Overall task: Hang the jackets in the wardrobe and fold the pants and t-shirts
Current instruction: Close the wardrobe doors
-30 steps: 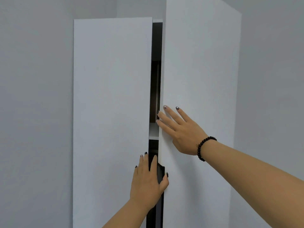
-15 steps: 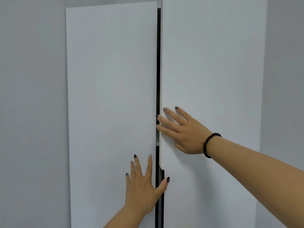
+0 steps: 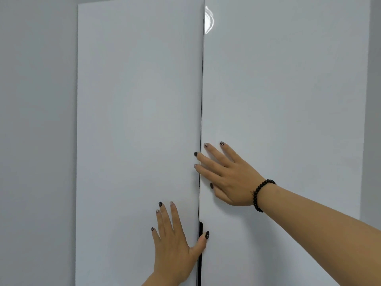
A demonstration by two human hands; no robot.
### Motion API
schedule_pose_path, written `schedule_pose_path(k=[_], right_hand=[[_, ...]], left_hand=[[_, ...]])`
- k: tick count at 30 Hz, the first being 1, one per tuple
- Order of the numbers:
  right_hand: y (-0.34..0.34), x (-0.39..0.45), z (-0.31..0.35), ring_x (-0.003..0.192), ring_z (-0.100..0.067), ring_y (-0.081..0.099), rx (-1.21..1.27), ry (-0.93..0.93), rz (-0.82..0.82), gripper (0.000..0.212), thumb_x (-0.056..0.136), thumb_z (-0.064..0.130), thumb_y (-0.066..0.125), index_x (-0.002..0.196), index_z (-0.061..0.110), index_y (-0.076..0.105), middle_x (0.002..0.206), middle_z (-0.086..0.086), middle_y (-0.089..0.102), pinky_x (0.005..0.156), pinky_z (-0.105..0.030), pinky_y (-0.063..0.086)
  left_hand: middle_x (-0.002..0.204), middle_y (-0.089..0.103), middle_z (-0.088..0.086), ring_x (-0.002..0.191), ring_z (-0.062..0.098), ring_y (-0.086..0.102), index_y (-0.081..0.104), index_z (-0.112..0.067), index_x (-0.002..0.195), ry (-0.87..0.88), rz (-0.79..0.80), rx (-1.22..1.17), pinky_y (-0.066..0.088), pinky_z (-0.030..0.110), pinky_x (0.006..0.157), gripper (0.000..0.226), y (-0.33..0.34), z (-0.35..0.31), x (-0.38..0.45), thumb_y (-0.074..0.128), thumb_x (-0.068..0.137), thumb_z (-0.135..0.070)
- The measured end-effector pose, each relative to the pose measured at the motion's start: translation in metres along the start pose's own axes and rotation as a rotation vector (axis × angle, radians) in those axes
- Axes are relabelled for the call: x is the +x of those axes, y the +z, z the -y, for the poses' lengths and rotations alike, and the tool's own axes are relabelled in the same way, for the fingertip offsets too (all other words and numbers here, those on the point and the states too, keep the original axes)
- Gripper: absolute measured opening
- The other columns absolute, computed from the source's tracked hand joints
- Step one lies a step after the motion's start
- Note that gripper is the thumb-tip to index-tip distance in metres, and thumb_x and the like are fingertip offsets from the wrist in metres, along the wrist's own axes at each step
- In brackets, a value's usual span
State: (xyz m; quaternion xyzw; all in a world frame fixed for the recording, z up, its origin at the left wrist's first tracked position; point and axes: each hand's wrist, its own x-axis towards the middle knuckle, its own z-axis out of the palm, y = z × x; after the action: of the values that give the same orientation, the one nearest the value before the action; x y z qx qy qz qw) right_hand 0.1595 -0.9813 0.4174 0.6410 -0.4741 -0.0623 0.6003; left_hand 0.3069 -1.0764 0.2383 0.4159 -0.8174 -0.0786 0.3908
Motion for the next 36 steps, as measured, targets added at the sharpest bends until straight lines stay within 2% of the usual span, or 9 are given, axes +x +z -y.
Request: schedule_pose_path(k=[3,5,7,9,15,22,27,31,36], right_hand=[[0.009,0.001,-0.003,0.142,-0.04,0.024,0.001,-0.01,0.014,0.052,0.091,0.032,0.036,0.138,0.011,0.045,0.151,-0.012,0.036,0.113,-0.059,0.019],[0.014,0.002,-0.003,0.142,-0.04,0.024,0.002,-0.007,0.022,0.052,0.091,0.033,0.036,0.137,0.011,0.046,0.15,-0.012,0.036,0.112,-0.059,0.02],[0.021,0.003,-0.003,0.143,-0.039,0.022,0.015,-0.006,0.01,0.054,0.092,0.035,0.036,0.14,0.011,0.044,0.152,-0.011,0.034,0.112,-0.059,0.02],[0.029,0.002,-0.007,0.144,-0.037,0.019,0.03,-0.014,-0.004,0.056,0.095,0.037,0.035,0.145,0.014,0.037,0.155,-0.01,0.029,0.114,-0.057,0.018],[0.048,0.002,-0.013,0.146,-0.035,0.011,0.049,-0.023,-0.018,0.058,0.097,0.041,0.032,0.15,0.017,0.028,0.159,-0.009,0.018,0.116,-0.055,0.014],[0.063,0.005,-0.005,0.146,-0.037,0.012,0.053,0.04,-0.016,0.06,0.096,0.043,0.033,0.148,0.014,0.032,0.158,-0.011,0.019,0.114,-0.057,0.015],[0.069,0.006,-0.006,0.146,-0.037,0.012,0.047,0.049,-0.014,0.06,0.096,0.043,0.034,0.149,0.015,0.03,0.158,-0.012,0.019,0.114,-0.057,0.015],[0.073,0.006,-0.006,0.146,-0.037,0.01,0.072,0.049,-0.054,0.062,0.096,0.044,0.034,0.152,0.019,0.021,0.159,-0.012,0.017,0.115,-0.057,0.015],[0.075,0.006,-0.005,0.145,-0.037,0.015,0.058,0.053,-0.079,0.058,0.095,0.041,0.036,0.147,0.015,0.034,0.157,-0.014,0.024,0.114,-0.057,0.018]], left_hand=[[0.148,-0.045,0.005,0.144,0.025,-0.028,-0.047,-0.031,0.134,0.008,0.013,0.016,0.009,0.055,0.118,0.109,0.014,0.005,0.003,-0.015,0.053,-0.096],[0.16,-0.018,0.015,0.149,0.032,-0.006,-0.017,-0.026,0.152,0.029,0.0,0.064,0.027,0.065,0.108,0.105,0.021,0.009,0.007,0.0,0.072,-0.091],[0.159,0.012,0.024,0.144,0.039,0.017,0.018,-0.015,0.154,0.026,0.033,0.131,0.038,0.072,0.091,0.098,0.028,0.011,0.012,0.012,0.083,-0.082],[0.156,0.022,0.026,0.14,0.041,0.024,0.029,-0.012,0.15,0.038,0.004,0.175,0.038,0.075,0.086,0.094,0.034,0.013,0.015,0.014,0.085,-0.079],[0.156,0.016,0.03,0.14,0.046,0.02,0.012,-0.008,0.154,0.013,-0.057,0.126,0.05,0.067,0.077,0.089,0.05,0.007,0.022,0.013,0.091,-0.071],[0.152,0.022,0.034,0.138,0.051,0.023,0.013,-0.006,0.151,-0.055,-0.085,0.086,0.047,0.071,0.075,0.083,0.059,0.0,0.033,0.009,0.093,-0.065],[0.158,0.005,0.028,0.147,0.042,0.0,0.003,-0.007,0.154,-0.029,-0.208,0.097,0.041,0.075,0.079,0.084,0.075,0.002,0.041,0.004,0.092,-0.063],[0.16,-0.001,0.023,0.147,0.041,-0.002,0.0,-0.009,0.154,-0.007,-0.259,0.107,0.034,0.078,0.084,0.083,0.085,0.005,0.045,0.002,0.091,-0.064],[0.16,0.0,0.023,0.147,0.041,-0.001,0.0,-0.01,0.154,0.003,-0.287,0.136,0.032,0.077,0.087,0.083,0.089,0.005,0.044,0.002,0.091,-0.064]])
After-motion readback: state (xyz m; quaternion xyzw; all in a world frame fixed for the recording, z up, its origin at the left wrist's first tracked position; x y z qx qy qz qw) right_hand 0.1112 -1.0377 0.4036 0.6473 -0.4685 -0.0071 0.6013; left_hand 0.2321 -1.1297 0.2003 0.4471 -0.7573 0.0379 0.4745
